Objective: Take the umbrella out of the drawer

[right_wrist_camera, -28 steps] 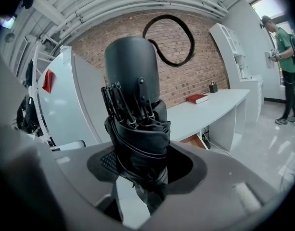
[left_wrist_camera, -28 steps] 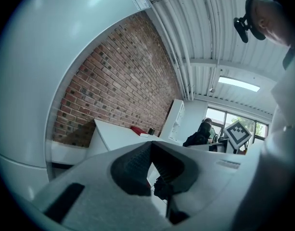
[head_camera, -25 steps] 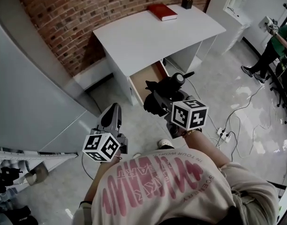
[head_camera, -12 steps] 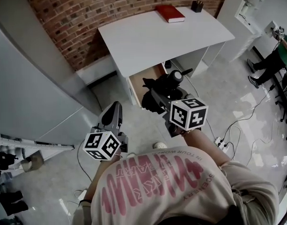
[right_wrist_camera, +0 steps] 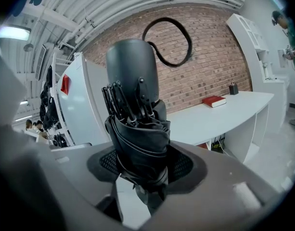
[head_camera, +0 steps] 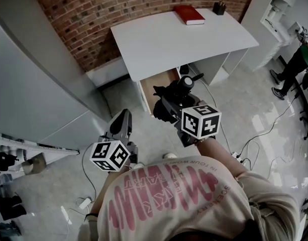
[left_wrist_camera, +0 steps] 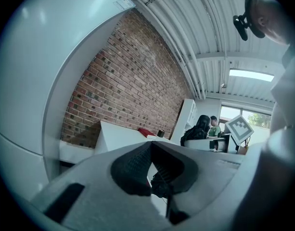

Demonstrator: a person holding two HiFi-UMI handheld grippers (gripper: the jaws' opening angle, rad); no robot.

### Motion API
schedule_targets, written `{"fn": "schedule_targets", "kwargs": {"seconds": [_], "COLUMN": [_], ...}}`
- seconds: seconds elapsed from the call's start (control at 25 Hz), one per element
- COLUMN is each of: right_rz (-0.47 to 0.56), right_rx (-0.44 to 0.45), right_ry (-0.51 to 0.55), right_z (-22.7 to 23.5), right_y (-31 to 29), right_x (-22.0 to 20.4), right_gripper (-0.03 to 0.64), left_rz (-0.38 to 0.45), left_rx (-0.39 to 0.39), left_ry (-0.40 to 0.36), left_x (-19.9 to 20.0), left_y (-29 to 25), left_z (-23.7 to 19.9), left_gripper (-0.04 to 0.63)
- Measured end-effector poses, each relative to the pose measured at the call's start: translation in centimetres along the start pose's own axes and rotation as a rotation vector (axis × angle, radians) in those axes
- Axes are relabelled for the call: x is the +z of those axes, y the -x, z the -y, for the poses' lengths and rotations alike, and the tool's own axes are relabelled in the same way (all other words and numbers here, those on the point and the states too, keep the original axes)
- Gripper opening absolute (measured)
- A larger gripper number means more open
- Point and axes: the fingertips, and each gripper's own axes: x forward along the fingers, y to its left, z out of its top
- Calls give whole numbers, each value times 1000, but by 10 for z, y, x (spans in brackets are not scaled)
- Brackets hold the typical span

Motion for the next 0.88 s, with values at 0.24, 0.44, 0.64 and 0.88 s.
{"fn": "schedule_targets", "kwargs": {"seconds": [0.24, 0.44, 0.64, 0.88], "right_rz": [-19, -38, -54, -71], "right_rx": [10, 18, 26, 41], "right_ry": [10, 14, 20, 17], "right_z": [8, 16, 20, 25], "right_y": [0, -1, -2, -1], "right_x": [-4, -10, -14, -18], "right_gripper": [249, 249, 250, 249], "left_rz": [0, -2, -2, -1], "left_rx": [19, 37, 49, 63], "left_ry": [2, 7, 7, 8], "left_x": [-6, -12, -16, -21], "left_y": [-2, -3, -5, -5], "left_z": [4, 6, 8, 12], "left_gripper": [6, 6, 6, 6]}}
